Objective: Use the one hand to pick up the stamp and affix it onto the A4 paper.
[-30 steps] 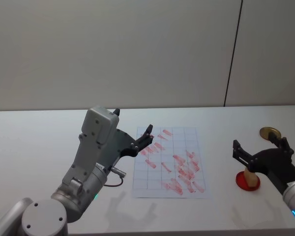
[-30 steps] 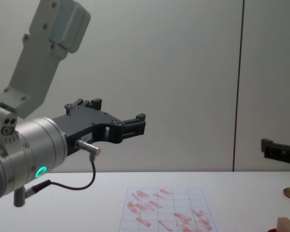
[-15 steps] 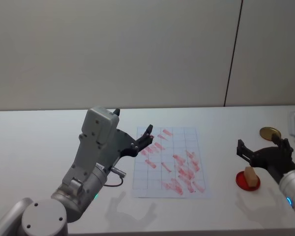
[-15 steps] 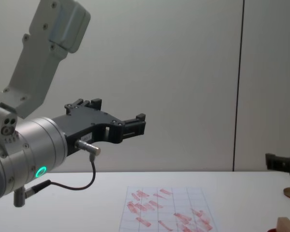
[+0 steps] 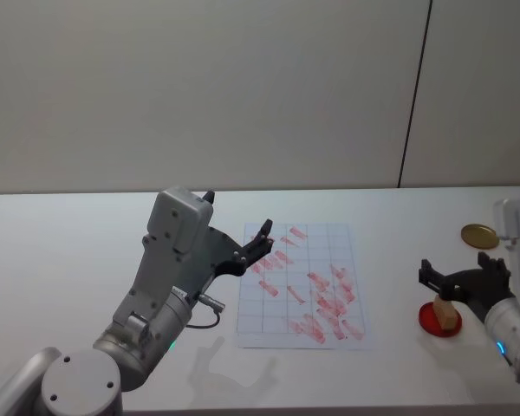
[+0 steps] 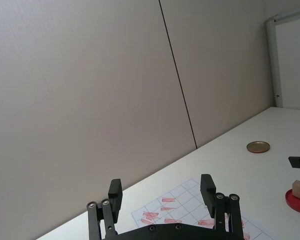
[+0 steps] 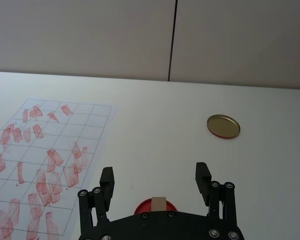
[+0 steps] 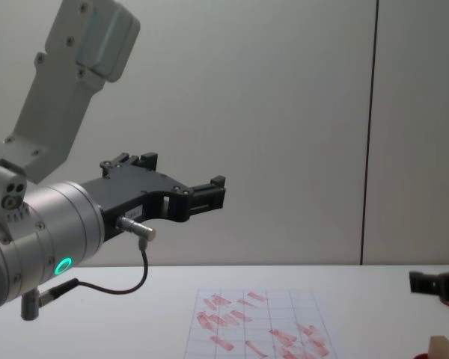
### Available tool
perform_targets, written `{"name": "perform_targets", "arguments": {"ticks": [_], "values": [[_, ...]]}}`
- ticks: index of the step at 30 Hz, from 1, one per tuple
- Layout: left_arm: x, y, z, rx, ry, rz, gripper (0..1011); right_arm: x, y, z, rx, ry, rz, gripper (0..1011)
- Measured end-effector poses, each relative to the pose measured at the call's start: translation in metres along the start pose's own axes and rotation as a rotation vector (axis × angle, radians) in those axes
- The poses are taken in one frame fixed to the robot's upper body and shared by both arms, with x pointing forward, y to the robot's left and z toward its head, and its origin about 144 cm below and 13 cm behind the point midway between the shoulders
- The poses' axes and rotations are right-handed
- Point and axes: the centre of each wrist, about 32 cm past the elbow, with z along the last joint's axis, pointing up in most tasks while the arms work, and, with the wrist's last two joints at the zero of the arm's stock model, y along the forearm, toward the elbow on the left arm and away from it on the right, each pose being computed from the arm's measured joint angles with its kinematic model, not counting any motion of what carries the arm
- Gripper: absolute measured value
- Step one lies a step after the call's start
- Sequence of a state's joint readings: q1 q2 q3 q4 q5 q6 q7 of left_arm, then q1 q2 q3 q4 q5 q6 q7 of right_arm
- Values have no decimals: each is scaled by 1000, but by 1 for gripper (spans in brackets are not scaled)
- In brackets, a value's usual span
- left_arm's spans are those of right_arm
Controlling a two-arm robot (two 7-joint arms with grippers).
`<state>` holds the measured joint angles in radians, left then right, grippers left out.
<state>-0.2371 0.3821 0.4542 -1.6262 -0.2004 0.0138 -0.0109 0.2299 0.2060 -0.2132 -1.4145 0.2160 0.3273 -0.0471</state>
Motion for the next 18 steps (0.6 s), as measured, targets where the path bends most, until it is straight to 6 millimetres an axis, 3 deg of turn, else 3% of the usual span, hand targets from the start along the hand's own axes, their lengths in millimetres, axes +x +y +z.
{"name": "perform_targets", "arguments": {"ticks": [18], "values": [[0,0,0,0,0,0,993,1,23,-18,-110,25,-15,999]]}}
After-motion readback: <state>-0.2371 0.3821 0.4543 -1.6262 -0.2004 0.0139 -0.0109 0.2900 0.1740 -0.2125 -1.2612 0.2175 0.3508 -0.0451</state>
